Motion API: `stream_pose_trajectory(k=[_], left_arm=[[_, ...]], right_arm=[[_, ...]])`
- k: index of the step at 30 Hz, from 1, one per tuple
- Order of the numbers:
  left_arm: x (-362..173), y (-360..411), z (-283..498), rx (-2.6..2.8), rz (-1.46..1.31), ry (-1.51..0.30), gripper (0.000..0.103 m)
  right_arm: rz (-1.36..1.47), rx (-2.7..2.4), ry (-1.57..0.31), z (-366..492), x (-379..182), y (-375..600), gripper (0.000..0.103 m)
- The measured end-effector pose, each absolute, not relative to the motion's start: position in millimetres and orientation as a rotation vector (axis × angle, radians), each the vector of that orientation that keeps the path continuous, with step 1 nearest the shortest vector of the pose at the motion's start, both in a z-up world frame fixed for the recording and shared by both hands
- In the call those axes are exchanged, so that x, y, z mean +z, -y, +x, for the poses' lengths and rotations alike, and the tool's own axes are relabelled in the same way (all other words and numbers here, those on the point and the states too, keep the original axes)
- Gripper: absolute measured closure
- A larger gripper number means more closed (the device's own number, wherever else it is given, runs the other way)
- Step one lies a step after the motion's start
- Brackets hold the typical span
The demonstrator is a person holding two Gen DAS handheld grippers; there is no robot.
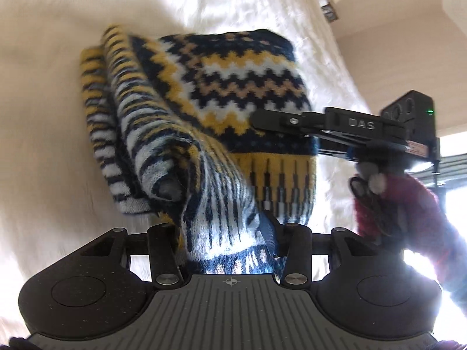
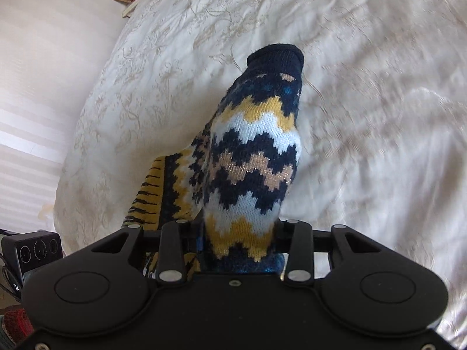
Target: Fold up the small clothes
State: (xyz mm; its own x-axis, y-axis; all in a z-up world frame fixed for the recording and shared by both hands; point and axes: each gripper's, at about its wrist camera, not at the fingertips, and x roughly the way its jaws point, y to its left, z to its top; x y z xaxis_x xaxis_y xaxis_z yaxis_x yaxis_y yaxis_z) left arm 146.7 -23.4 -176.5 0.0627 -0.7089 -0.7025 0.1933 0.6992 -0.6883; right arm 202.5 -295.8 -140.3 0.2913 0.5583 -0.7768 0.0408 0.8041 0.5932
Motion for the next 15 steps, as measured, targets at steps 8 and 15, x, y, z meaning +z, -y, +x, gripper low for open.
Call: stream_pose_trajectory(k=[8, 15], left_arm=[[-184.4, 17.5, 107.7, -0.377, -0.372, -1.277, 0.056], [-145.0, 26.7, 68.0, -0.279, -0.211, -1.143, 0.054]], right_arm=[[0.427, 0.337, -1.222, 165.8, -148.5, 305.6, 0.034], [0.388, 0.342, -1.117, 127.2, -129.2, 322.3, 0.022]])
